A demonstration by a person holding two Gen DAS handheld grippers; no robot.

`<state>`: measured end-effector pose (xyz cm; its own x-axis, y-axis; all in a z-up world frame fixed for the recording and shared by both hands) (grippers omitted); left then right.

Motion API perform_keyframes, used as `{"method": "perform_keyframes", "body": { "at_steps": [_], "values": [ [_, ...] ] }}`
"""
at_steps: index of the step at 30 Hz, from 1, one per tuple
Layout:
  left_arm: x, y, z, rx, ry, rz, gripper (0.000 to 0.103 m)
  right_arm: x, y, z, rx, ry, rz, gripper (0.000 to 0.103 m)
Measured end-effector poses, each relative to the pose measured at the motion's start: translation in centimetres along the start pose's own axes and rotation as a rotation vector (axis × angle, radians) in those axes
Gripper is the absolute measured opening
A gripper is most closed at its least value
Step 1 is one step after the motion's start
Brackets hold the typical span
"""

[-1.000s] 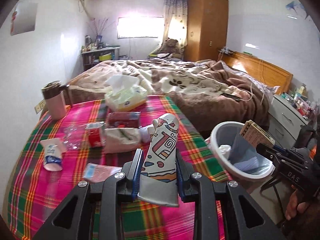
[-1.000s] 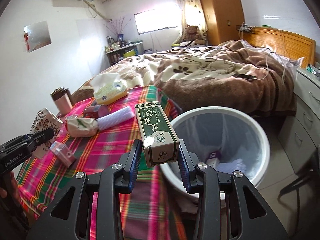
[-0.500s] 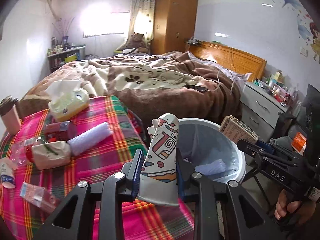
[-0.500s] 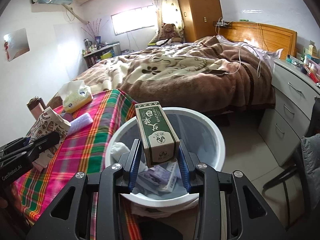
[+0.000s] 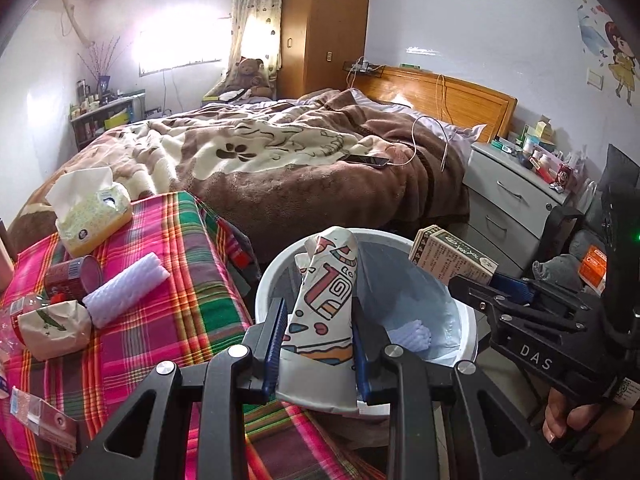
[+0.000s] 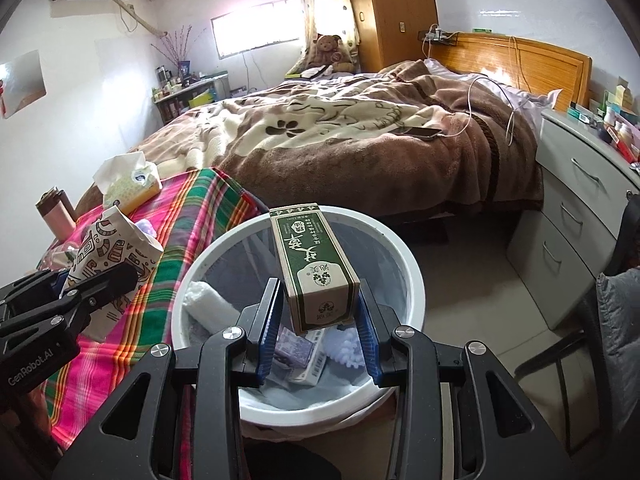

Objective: Collect trash
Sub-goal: 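Open both tools to drop the green carton and paper cup into the bin, then move both tools back over the bed toward the pink juice box and paper bag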

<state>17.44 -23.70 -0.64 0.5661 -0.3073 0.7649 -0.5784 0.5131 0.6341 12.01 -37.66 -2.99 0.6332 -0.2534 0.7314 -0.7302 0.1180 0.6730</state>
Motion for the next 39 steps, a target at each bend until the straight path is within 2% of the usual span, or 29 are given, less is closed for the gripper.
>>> {"method": "perform_keyframes", "body": {
  "at_steps": [6,8,9,10,11,13,21,36,39],
  "values": [
    [0.4,-1.1,0.5,-0.008,-0.012,-0.01,0.031,0.2,-0.6,0.3,-0.019,0.009,-0.022,0.037],
    [0.5,-1.4,0.3,-0.021,-0.004,-0.013,0.043,0.2,-0.8,0.4,-0.03,0.013,-0.029,0.038],
    [0.6,-1.5,0.2,-0.025,0.002,-0.015,0.053,0.2,-0.9,0.3,-0.033,0.019,-0.031,0.038],
    [0.6,-1.6,0.2,-0.028,0.004,-0.016,0.056,0.2,-0.8,0.2,-0.04,0.027,-0.027,0.043],
    [0.6,-1.6,0.2,-0.028,0.003,-0.015,0.056,0.2,-0.7,0.1,-0.049,0.036,-0.022,0.053],
    [0.6,-1.4,-0.1,-0.022,0.01,-0.009,0.057,0.2,-0.7,0.1,-0.047,0.04,-0.019,0.059],
    [0.4,0.0,-1.7,0.018,0.028,0.009,0.059,0.5,-0.4,-0.7,-0.033,0.042,-0.015,0.059],
    [-1.3,4.6,-7.0,0.112,0.112,0.056,0.059,0.3,-0.2,-4.1,0.038,0.054,0.01,0.059],
    [-2.0,5.4,-8.6,0.151,0.144,0.055,0.059,0.2,-0.2,-5.2,0.061,0.061,0.02,0.065]
  ]
}}
Point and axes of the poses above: each gripper's, at about its wrist camera, not at the fingertips, and y roughly against the way its jaws point, z to its right, x to its top, the point moved 1 cm from there along -y, roughly the way its jaws point, and after that the axes turned 3 degrees about -x, right-handed, at the moved point
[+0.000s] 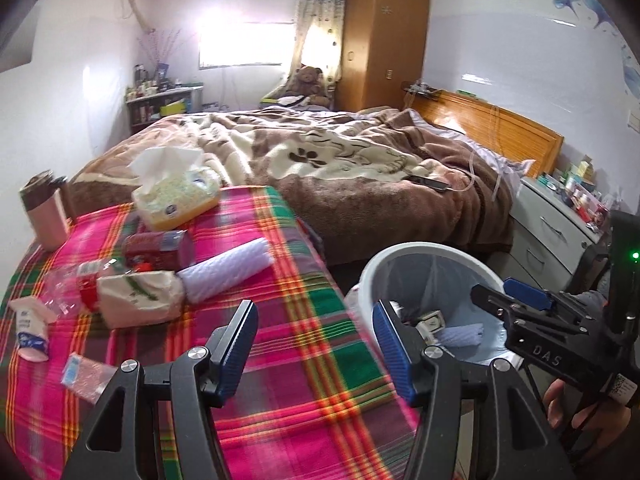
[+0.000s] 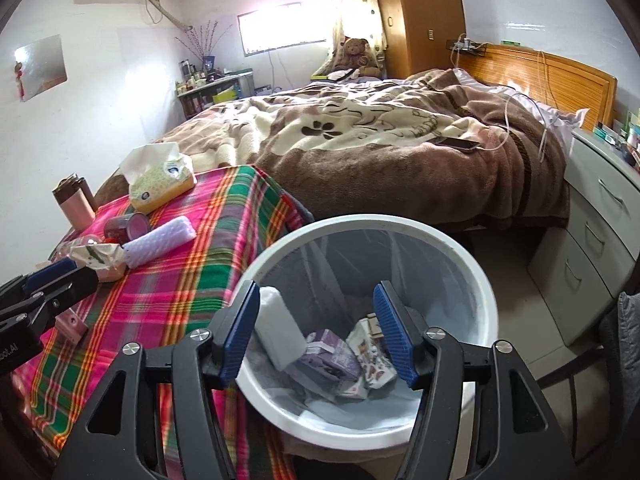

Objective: Collect trash
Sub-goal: 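Move both tools back over the bed toward the pink juice box and paper bag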

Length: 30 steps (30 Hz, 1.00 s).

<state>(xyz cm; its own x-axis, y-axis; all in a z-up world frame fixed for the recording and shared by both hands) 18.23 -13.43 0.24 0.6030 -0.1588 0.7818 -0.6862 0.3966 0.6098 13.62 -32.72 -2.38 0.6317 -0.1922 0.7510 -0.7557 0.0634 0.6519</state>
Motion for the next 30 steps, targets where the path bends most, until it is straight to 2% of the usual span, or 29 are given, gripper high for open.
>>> {"method": "perform_keyframes", "body": {
  "at_steps": [7,11,20,28,30],
  "values": [
    [-1.6,1.6,-5.2,0.122,0.074,0.0,0.062,-0.1,-0.7,-3.1,0.072,0.037,0.003,0.067],
    [-2.6,2.5,-7.3,0.239,0.067,0.004,0.066,0.0,-1.1,-4.9,0.104,0.057,-0.002,0.067],
    [-4.9,3.3,-11.1,0.274,0.144,-0.034,0.067,0.1,-2.2,-8.7,0.156,0.119,-0.023,0.067],
    [-6.7,1.4,-13.5,0.305,0.193,-0.107,0.068,0.0,-2.9,-11.3,0.189,0.159,-0.038,0.067],
    [-6.9,1.5,-14.1,0.301,0.202,-0.102,0.068,-0.1,-3.3,-12.0,0.194,0.175,-0.047,0.067]
  ]
}}
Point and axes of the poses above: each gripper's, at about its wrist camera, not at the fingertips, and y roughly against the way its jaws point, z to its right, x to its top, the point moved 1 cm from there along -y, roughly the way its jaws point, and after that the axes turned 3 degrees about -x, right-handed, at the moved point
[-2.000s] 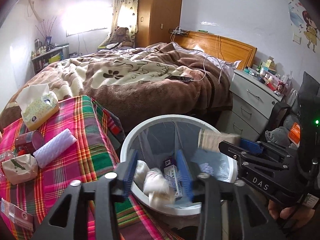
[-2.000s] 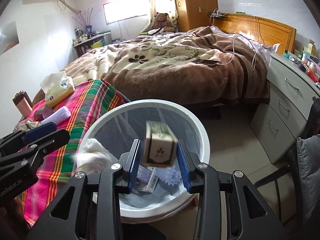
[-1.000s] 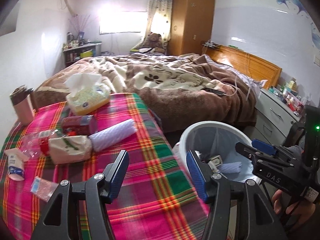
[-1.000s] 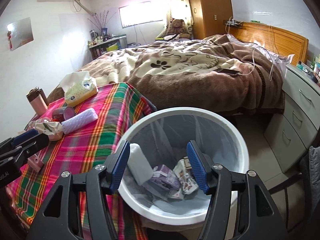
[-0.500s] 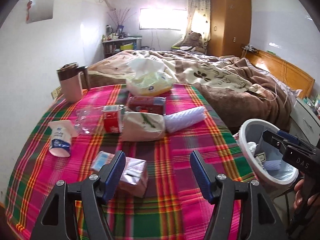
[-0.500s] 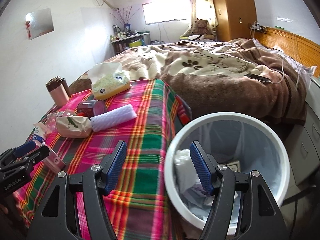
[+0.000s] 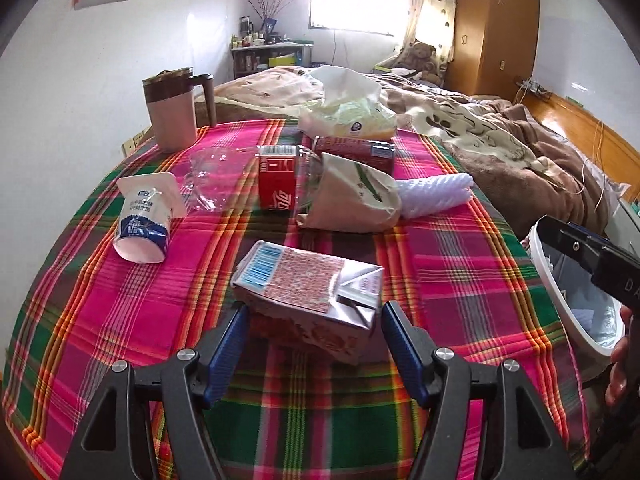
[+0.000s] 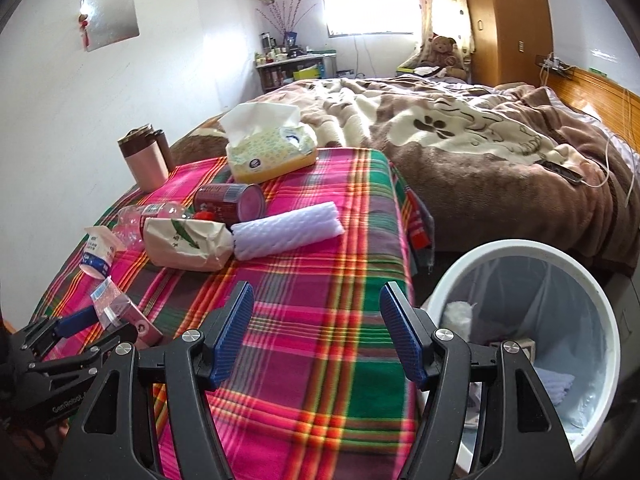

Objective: Collect trash
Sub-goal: 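Move both tools back over the bed toward the pink juice box and paper bag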

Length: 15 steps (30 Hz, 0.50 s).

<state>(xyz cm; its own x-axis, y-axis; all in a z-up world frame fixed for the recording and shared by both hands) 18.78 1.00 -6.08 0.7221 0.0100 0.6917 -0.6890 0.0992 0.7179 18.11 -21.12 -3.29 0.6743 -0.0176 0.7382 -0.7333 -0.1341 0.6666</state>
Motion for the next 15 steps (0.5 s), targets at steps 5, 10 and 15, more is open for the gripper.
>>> {"method": "perform_keyframes", "body": {
  "at_steps": [5,10,15],
  "values": [
    [-0.6,0.0,-2.0,0.018,0.016,-0.014,0.068,0.3,-1.2,-1.6,0.034,0.038,-0.023,0.067],
    [-0.8,0.4,-4.4,0.053,0.04,-0.022,0.068,0.4,-2.6,-3.6,0.095,0.068,-0.062,0.067],
    [-0.8,1.0,-6.6,0.087,0.06,-0.015,0.068,0.7,-3.7,-5.7,0.122,0.13,-0.073,0.067]
  ]
}}
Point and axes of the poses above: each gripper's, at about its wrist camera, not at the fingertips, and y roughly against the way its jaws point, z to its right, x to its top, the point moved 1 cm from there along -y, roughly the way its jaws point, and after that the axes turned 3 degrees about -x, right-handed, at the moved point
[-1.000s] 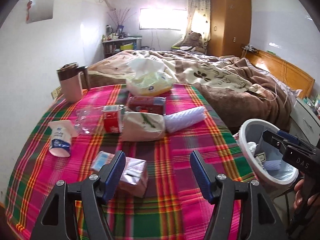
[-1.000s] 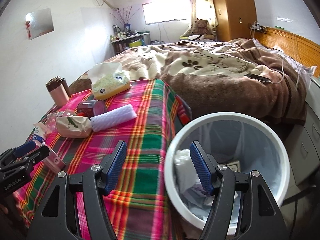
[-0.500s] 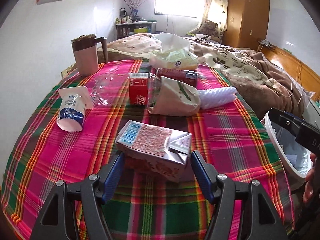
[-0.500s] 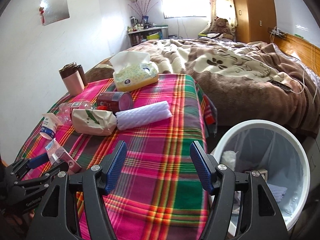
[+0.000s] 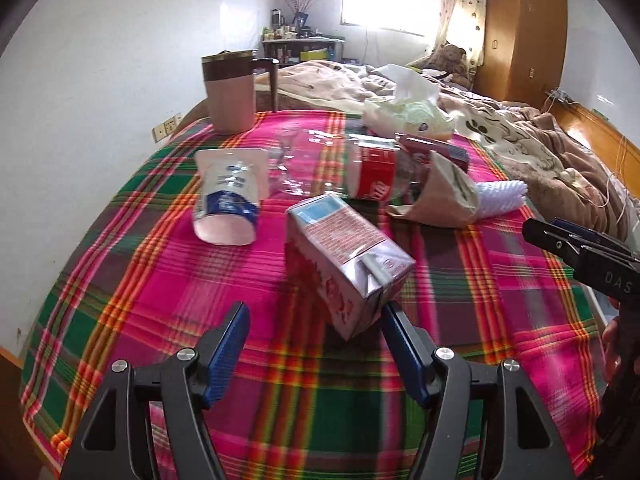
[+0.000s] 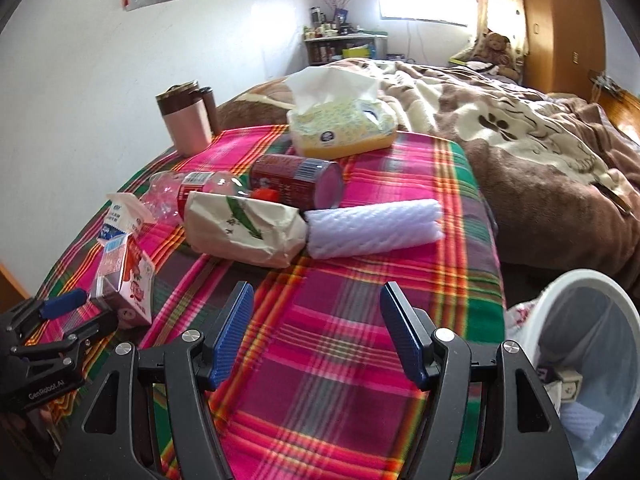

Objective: Collect trash
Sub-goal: 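Move both tools back over the bed toward the pink juice box and paper bag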

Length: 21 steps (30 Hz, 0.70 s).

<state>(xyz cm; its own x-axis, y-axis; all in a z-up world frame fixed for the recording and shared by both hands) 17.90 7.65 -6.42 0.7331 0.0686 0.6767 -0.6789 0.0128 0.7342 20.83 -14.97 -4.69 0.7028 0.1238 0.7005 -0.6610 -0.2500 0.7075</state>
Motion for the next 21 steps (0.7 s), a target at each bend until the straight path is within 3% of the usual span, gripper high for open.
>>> {"method": "perform_keyframes", "body": {
  "at_steps": [8,13,21],
  "values": [
    [0.3,0.5,-3.5,0.053,0.077,0.018,0.068,1.4,-1.5,-1.8,0.058,0.087,0.015,0.069],
    [0.8,1.0,-2.9,-0.026,0.086,0.047,0.068,2.9,-2.4,-2.0,0.129,0.086,0.041,0.07],
    [1.9,0.3,-1.3,-0.067,0.061,0.049,0.068,4.4,-4.5,-2.2,0.2,0.11,0.031,0.07]
  ]
}}
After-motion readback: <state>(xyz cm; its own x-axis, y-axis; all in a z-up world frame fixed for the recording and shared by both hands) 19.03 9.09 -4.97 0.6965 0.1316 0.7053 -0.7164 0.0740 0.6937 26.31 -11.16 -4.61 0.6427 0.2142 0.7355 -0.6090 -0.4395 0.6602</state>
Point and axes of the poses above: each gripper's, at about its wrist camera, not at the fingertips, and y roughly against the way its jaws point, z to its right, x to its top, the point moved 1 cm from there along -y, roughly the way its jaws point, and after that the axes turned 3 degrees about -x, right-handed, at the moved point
